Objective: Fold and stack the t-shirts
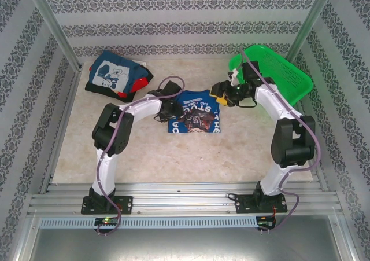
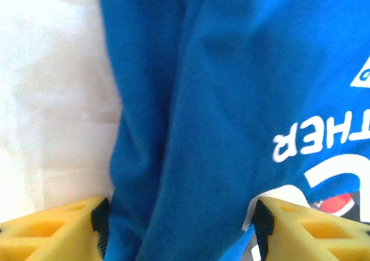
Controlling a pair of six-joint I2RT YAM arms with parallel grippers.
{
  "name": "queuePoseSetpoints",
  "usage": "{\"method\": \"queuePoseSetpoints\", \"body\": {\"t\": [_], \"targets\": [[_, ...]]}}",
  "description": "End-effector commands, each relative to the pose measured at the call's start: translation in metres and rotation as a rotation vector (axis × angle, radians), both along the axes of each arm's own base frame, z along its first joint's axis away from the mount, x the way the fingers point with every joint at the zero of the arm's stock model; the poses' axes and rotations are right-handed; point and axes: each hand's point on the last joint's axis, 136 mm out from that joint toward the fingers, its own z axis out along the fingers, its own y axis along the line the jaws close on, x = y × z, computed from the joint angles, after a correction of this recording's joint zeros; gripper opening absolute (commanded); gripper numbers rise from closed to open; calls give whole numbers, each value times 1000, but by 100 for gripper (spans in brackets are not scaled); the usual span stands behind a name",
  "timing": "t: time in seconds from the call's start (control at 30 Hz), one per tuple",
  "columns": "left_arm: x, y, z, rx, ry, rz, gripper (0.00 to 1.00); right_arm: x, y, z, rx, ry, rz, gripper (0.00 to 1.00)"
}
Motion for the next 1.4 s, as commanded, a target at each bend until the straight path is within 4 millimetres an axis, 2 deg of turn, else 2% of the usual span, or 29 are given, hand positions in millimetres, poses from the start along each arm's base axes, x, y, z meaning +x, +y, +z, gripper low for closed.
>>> {"method": "queuePoseSetpoints", "body": {"t": [0.0,0.1,0.3,0.4,0.5,0.8,0.9,1.13,1.23,1.37], "targets": [[1,-48,-23,-11,1,-136,64,-13,-2,18,44,-62,21,57],[2,-52,-30,21,19,-163,57,-22,-5,14,59,-43,23,57],[7,-45,-27,105,13,-209,33,-41,-7,8,66,-23,39,57],[16,-39,-11,186,-27,-244,11,-50,-7,2,71,-5,44,56],[28,-32,14,271,-80,-282,0,-56,-10,-1,63,5,48,56],[60,1,99,531,-240,-385,0,-57,-12,-12,57,37,40,54],[71,18,123,606,-271,-399,0,-57,-13,-15,53,45,33,53],[91,53,159,722,-330,-443,0,-56,-14,-22,49,63,17,53],[100,73,173,743,-346,-423,0,-54,-14,-25,51,69,3,53],[111,93,189,771,-377,-435,0,-53,-10,-24,62,54,-1,58]]}}
